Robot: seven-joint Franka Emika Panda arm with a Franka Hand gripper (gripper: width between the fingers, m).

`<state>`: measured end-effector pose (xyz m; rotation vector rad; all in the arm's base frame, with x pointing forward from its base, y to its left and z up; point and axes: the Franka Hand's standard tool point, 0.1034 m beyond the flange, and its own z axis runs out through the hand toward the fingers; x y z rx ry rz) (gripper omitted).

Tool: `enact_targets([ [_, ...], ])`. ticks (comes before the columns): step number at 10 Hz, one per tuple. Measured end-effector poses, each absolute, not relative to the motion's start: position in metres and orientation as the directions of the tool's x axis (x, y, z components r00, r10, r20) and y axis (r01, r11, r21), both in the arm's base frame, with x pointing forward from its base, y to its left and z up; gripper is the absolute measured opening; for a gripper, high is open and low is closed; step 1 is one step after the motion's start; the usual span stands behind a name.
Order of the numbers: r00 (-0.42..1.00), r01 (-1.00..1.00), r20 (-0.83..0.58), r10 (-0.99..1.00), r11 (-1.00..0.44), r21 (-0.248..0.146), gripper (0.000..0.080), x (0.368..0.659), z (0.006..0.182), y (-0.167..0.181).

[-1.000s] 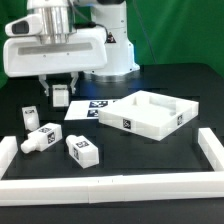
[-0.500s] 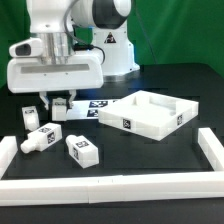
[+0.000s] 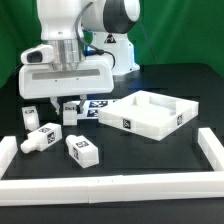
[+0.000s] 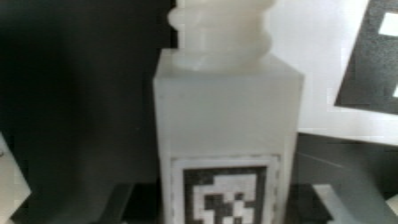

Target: Assemble one leg

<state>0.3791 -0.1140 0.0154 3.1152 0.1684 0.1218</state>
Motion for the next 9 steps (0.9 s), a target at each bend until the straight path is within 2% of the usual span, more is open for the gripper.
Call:
enact_targets([
  [1, 0.991, 0.107, 0.076, 0.108, -0.994, 0.024, 0.038, 0.379, 0.015, -0.114],
  [2, 0.991, 0.107, 0.076, 0.108, -0.994, 0.023, 0.0515, 0.379, 0.015, -0.114],
  [3, 0.992, 0.109, 0.07, 0.11, -0.994, 0.012, 0.0515, 0.38, 0.018, -0.108],
  [4, 0.988, 0.139, 0.075, 0.138, -0.99, -0.001, 0.0621, 0.389, 0.031, -0.094],
  [7, 0.94, 0.33, 0.097, 0.327, -0.944, -0.017, 0.0648, 0.428, 0.077, -0.033],
  [9, 0.925, 0.368, 0.101, 0.365, -0.93, -0.009, 0.0649, 0.434, 0.07, -0.012],
])
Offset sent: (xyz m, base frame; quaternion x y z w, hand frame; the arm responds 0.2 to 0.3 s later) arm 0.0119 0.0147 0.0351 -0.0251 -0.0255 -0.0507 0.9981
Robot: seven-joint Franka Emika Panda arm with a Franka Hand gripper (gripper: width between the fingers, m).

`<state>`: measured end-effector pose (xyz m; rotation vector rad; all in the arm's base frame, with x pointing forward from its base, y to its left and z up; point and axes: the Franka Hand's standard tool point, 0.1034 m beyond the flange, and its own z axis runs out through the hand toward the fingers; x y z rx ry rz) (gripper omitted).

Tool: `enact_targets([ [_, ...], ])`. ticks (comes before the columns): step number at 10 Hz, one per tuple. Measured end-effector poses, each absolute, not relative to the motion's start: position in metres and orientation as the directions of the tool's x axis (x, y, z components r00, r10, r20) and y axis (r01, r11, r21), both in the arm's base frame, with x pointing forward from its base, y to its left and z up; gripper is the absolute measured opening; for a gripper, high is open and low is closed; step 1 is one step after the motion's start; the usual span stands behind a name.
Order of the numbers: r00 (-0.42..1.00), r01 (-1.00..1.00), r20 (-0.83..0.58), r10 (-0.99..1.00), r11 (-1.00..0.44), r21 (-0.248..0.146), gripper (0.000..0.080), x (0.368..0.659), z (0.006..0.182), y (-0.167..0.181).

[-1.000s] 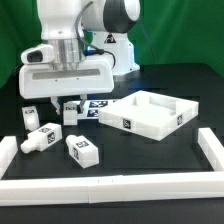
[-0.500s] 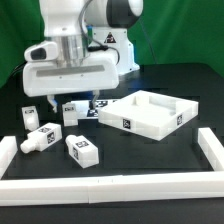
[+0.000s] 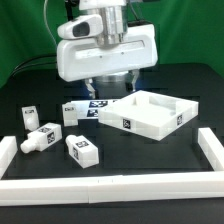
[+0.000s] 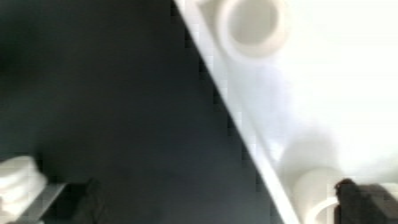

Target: Assemble one leg

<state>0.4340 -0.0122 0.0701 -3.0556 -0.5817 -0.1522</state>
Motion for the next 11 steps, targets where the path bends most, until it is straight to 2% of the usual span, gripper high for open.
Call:
enact_targets([
  [4, 0.915, 0.394, 0.097, 0.391, -0.919, -0.005, 0.0649, 0.435, 0.067, -0.012],
  [5, 0.871, 0.481, 0.105, 0.48, -0.876, 0.015, 0.0649, 0.445, 0.061, -0.004],
  [7, 0.831, 0.548, 0.108, 0.546, -0.836, 0.017, 0.0649, 0.452, 0.027, 0.017],
  [8, 0.82, 0.567, 0.097, 0.565, -0.824, 0.01, 0.0649, 0.447, 0.019, 0.024],
  [11, 0.825, 0.558, 0.097, 0.557, -0.83, 0.01, 0.0649, 0.448, 0.021, 0.02],
])
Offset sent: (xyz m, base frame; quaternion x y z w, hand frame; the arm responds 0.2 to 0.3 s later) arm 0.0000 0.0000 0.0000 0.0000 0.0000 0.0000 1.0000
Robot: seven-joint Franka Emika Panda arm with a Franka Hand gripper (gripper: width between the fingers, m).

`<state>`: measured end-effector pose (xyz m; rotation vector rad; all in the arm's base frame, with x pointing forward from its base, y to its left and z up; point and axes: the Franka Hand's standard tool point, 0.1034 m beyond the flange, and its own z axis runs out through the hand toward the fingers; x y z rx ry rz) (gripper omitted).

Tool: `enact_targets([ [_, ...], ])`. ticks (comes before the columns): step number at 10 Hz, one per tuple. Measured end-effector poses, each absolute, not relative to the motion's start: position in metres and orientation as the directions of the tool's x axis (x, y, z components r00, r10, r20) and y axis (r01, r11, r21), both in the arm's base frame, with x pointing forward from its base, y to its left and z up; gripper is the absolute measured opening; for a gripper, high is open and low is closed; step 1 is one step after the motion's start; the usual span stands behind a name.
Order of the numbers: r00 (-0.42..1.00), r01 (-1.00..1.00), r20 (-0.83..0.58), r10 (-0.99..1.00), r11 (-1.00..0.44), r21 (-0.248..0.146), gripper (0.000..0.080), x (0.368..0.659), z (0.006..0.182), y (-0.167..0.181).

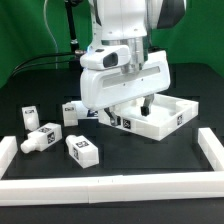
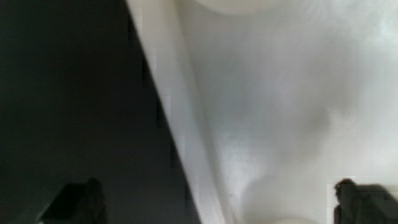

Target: Assemble one leg

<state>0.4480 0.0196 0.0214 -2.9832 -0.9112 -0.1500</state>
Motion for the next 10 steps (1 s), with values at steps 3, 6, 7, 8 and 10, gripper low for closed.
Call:
enact_targets([
  [3, 0.846, 0.532, 0.064, 0.53, -0.847, -0.014, 0.0649, 0.452, 0.013, 0.025],
  [6, 0.849, 0.527, 0.061, 0.525, -0.85, -0.015, 0.0649, 0.453, 0.01, 0.021],
  [7, 0.849, 0.526, 0.061, 0.525, -0.85, -0.015, 0.0539, 0.453, 0.01, 0.021],
  [8, 0.849, 0.526, 0.06, 0.525, -0.85, -0.015, 0.0539, 0.453, 0.01, 0.021],
  [10, 0.849, 0.526, 0.06, 0.525, -0.85, -0.016, 0.022, 0.453, 0.01, 0.021],
])
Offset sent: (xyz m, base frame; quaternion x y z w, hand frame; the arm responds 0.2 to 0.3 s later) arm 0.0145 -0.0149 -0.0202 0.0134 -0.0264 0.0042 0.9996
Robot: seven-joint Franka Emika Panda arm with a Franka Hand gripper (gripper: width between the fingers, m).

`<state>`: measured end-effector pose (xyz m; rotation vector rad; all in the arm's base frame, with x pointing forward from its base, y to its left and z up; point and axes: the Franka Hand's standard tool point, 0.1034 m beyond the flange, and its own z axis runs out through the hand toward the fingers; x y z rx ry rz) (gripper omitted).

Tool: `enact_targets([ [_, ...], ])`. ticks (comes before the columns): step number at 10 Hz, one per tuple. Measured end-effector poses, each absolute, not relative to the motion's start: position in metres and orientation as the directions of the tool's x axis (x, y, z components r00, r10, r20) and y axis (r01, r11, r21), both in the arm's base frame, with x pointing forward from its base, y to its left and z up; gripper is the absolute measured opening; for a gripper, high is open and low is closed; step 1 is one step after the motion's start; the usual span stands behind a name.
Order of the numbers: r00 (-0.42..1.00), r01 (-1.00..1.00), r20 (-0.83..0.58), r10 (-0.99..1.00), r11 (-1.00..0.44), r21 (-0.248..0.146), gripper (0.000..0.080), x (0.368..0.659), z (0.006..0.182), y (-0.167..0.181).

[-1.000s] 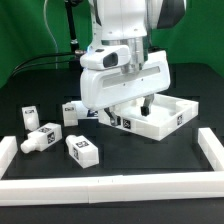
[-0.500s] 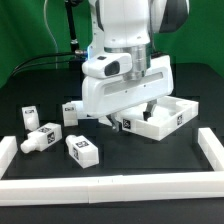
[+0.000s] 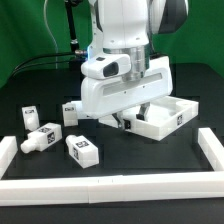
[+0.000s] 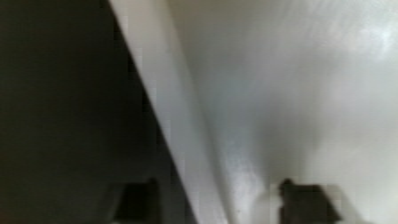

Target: Assemble one leg

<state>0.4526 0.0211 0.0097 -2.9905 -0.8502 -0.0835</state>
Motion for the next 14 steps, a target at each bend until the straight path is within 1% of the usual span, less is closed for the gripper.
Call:
enact_targets([
  [1, 0.849, 0.526, 0.06, 0.525, -0.85, -0.016, 0.0083, 0.453, 0.01, 0.021],
  [2, 0.85, 0.524, 0.061, 0.523, -0.851, -0.015, 0.0083, 0.453, 0.01, 0.021],
  [3, 0.85, 0.526, 0.061, 0.524, -0.851, -0.015, 0.0055, 0.453, 0.01, 0.021],
  [6, 0.85, 0.524, 0.062, 0.522, -0.852, -0.014, 0.0055, 0.453, 0.01, 0.02],
  [7, 0.888, 0.458, 0.061, 0.456, -0.889, -0.016, 0.0055, 0.452, 0.02, 0.014],
  [8, 0.911, 0.41, 0.054, 0.409, -0.912, -0.019, 0.0055, 0.45, 0.035, 0.004],
  [9, 0.933, 0.358, 0.037, 0.357, -0.933, -0.034, 0.0055, 0.449, 0.046, -0.008],
  [11, 0.986, 0.164, -0.02, 0.166, -0.983, -0.082, 0.0055, 0.456, 0.057, -0.021],
  [12, 0.988, 0.151, -0.007, 0.152, -0.985, -0.079, 0.0055, 0.461, 0.059, -0.025],
  [14, 0.988, 0.153, -0.014, 0.155, -0.985, -0.081, 0.0055, 0.459, 0.057, -0.024],
])
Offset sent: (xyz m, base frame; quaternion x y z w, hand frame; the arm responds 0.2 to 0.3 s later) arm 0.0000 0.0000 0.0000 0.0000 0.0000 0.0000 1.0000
